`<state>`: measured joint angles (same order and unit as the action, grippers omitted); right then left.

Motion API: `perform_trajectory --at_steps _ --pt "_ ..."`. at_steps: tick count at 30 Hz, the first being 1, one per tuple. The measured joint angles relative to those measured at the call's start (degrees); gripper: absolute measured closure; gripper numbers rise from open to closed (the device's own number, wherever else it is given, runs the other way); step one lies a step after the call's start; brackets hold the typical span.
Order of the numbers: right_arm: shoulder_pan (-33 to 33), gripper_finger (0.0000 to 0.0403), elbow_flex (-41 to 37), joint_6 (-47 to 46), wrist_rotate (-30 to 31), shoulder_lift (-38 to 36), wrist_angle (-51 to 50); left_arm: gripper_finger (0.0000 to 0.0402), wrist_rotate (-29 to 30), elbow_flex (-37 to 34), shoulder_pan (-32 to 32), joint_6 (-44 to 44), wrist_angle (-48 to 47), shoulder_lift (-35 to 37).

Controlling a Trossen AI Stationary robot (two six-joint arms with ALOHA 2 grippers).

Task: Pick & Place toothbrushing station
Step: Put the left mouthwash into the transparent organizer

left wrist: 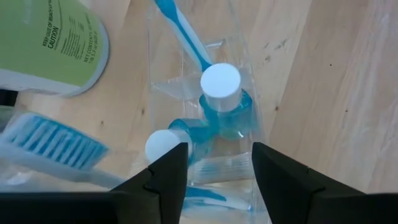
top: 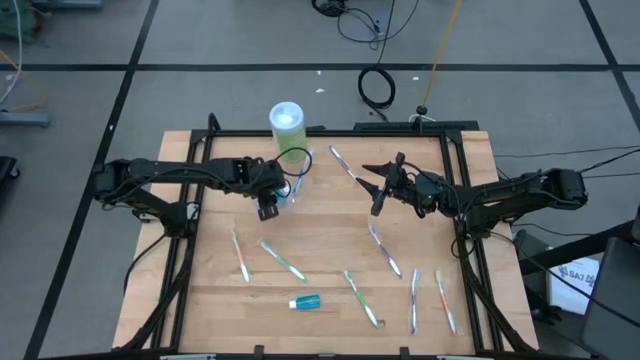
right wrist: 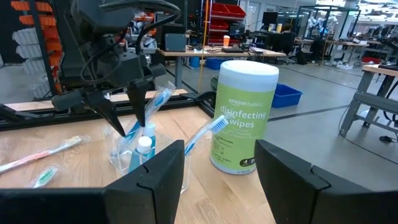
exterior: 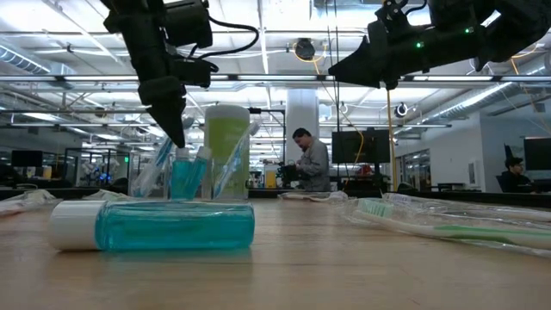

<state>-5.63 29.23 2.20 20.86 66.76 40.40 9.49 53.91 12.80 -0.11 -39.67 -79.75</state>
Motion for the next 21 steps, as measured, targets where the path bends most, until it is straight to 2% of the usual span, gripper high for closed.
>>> perform_trajectory --at_steps 5,10,16,21 --pt "0.0 0.0216 0.0 0.0 0.0 0.0 0.0 0.0209 0.12 0.0 -0.11 -0.04 3.19 0.0" --pt "-0.02 0.0216 0.0 0.0 0.0 0.0 0.0 0.0217 0.14 0.0 -0.2 0.04 10.55 0.0" --pt "-0.02 0.0216 0.0 0.09 0.0 0.0 0.02 0.0232 1.66 0.0 -0.98 5.38 17.12 0.0" --pt "-0.02 0.0216 0.0 0.13 0.0 -0.01 0.0 0.0238 1.1 0.0 -0.98 7.7 17.49 0.02"
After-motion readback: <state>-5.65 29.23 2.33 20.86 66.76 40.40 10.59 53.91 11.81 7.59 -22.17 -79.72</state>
